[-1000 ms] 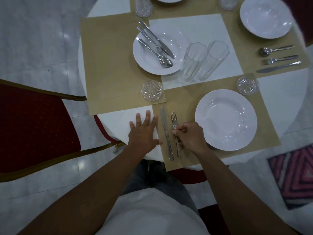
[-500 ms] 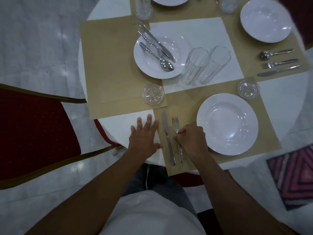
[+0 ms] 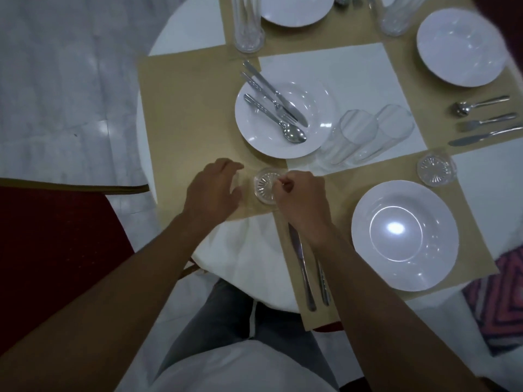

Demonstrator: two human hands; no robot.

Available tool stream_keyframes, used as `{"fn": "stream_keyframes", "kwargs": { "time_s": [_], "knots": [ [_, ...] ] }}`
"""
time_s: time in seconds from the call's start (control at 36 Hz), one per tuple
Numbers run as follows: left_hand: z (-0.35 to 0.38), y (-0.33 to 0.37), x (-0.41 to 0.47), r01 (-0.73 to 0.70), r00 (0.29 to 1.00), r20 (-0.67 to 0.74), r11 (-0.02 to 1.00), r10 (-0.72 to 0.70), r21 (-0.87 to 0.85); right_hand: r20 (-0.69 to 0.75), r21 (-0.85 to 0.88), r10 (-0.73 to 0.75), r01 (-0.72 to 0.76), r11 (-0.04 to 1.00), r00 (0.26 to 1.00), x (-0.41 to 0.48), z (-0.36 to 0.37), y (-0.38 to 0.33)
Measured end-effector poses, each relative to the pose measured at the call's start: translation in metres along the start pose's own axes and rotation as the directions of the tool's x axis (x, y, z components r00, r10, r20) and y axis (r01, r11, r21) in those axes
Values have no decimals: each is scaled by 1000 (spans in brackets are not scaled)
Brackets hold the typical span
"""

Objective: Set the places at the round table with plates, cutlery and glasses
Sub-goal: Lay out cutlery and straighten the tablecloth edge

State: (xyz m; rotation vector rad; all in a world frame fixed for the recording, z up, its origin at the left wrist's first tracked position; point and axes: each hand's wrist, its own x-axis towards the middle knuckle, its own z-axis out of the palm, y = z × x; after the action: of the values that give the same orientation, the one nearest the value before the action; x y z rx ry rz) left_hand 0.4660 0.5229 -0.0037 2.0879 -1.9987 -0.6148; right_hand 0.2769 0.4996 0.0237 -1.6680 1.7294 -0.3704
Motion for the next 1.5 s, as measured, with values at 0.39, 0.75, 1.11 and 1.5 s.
{"fn": "stream_keyframes", "kwargs": {
  "time_s": [0.39,0.75,1.11,1.5],
  "knots": [
    [1,-12,71,136,850,486,976,-204,172,365,850,593,-517,102,718,137,48,-52],
    [7,-13,75,84,843,493,959,-213,271,468,882,610,-297,-366,639,183,62,-79],
    [2,-13,74,71,841,507,968,-189,242,469,881,617,-383,-277,632,158,63,-76],
    [2,-14,72,89,860,479,976,-175,196,442,848,578,-530,-18,687,134,48,-63]
  ]
}}
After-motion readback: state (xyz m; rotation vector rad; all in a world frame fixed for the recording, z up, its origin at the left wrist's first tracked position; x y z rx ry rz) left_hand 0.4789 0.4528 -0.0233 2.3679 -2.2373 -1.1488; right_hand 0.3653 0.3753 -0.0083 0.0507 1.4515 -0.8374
